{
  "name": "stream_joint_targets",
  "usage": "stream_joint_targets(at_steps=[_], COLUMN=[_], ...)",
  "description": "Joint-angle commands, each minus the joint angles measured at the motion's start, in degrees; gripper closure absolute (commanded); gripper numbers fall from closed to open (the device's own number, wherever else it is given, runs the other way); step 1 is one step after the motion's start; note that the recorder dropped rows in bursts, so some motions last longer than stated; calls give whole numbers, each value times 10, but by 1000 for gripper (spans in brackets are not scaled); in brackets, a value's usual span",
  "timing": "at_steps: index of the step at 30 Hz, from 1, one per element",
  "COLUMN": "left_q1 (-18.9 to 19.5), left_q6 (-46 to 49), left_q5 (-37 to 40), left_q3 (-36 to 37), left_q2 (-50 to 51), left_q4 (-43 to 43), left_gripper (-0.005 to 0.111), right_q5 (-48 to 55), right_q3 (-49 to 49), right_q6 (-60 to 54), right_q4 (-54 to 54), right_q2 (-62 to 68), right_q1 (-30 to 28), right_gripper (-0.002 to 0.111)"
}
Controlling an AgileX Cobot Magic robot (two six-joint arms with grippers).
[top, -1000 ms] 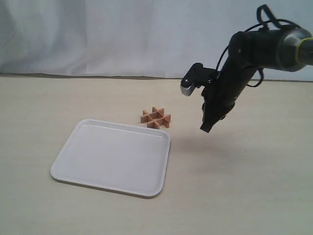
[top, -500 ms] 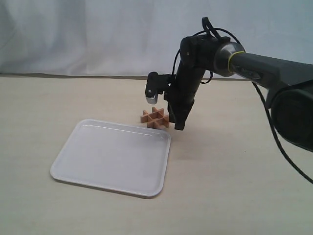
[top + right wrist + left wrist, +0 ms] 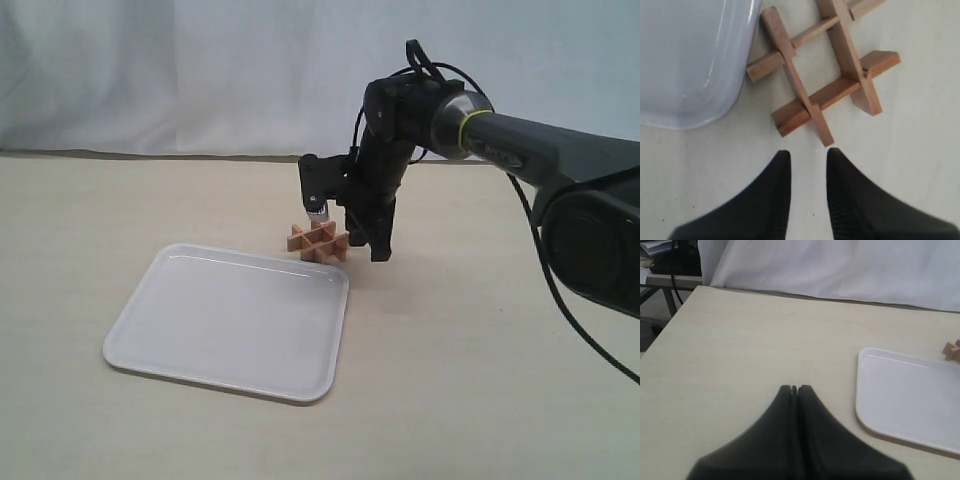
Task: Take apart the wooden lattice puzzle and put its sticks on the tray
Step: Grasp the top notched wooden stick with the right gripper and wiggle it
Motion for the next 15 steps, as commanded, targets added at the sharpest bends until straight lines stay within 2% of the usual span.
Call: stream_joint_targets(at_steps=[1, 15], left_q1=[-4, -4], left_q6=[-2, -2], left_q5=[-4, -4], left_q3=[1, 1], left_q2=[-1, -1], left_q4=[1, 1], left_gripper=[107, 107], right_q5=[-24, -40], right_q3=[-3, -3], right_q6=[-28, -48], right_q4=[-5, -16], right_q2=[13, 20], right_q1=[-2, 0], right_gripper=[83, 83])
